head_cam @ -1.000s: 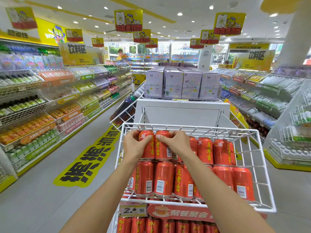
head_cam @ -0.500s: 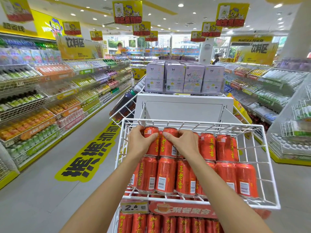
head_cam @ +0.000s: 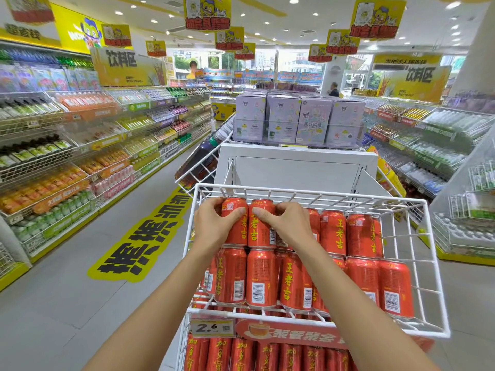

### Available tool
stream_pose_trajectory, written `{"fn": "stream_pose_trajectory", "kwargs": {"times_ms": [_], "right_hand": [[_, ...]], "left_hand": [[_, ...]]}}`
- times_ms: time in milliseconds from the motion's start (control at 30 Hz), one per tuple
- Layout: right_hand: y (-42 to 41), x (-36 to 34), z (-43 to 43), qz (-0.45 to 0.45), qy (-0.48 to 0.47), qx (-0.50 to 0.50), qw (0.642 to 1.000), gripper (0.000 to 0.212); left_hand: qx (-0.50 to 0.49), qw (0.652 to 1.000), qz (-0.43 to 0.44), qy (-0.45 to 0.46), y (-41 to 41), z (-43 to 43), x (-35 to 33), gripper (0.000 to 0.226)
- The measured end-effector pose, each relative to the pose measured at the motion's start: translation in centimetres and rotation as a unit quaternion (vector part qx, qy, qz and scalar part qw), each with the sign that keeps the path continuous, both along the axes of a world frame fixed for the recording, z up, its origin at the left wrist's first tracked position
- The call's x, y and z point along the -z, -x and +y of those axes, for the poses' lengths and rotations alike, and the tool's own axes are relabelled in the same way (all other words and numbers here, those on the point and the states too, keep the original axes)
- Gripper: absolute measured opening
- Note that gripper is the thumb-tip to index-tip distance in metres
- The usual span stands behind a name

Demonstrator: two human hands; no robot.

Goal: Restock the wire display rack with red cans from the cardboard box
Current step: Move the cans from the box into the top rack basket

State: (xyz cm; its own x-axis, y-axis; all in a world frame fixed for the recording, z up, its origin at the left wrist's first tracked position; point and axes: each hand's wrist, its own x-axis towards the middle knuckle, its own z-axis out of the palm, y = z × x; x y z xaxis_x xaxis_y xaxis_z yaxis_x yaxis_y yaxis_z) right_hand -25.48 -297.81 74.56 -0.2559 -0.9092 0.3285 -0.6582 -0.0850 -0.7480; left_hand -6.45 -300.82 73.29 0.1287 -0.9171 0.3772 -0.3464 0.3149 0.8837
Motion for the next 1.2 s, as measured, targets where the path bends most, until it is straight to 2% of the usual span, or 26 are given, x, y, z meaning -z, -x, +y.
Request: {"fn": "stream_pose_trajectory", "kwargs": {"times_ms": [167,300,533,733,900,1000,1067,1200], "right_hand": [[0.5,0.4,0.1,0.012,0.016,0.013,1.0,0.057],[1.2,-0.1,0.2,0.038,0.012,0.033,0.999,0.054],[0.9,-0.1,0.6,0.018,0.011,0.052,0.998,0.062],[0.3,-0.6,0.8,0.023,-0.025,0.079,0.996,0.064],[0.2,-1.9,0.9,0.043,-0.068,0.08,0.994,0.069],[0.5,-2.6,1.4,0.073,-0.073,0.07,0.992,0.068],[0.7,-2.9,2.5,0.138,-0.066,0.056,0.987,0.062],[0.9,-3.1,5.9,0.278,-0.06,-0.013,0.959,0.061]], "left_hand": [[0.002,1.0,-0.008,0.007,1.1,0.4,0.1,0.054],[-0.045,0.998,-0.036,0.023,2.9,1.0,0.3,0.052],[-0.032,0.998,-0.059,-0.011,2.6,1.0,-0.2,0.058],[-0.026,0.996,-0.08,-0.034,2.7,1.0,-0.7,0.051],[-0.02,0.993,-0.107,-0.04,2.6,1.0,-1.8,0.033],[-0.013,0.987,-0.158,-0.031,2.0,1.7,-3.0,0.038],[-0.006,0.975,-0.222,-0.007,1.4,2.4,-3.5,0.044],[0.066,0.898,-0.434,0.023,0.0,6.0,-4.0,0.038]]}}
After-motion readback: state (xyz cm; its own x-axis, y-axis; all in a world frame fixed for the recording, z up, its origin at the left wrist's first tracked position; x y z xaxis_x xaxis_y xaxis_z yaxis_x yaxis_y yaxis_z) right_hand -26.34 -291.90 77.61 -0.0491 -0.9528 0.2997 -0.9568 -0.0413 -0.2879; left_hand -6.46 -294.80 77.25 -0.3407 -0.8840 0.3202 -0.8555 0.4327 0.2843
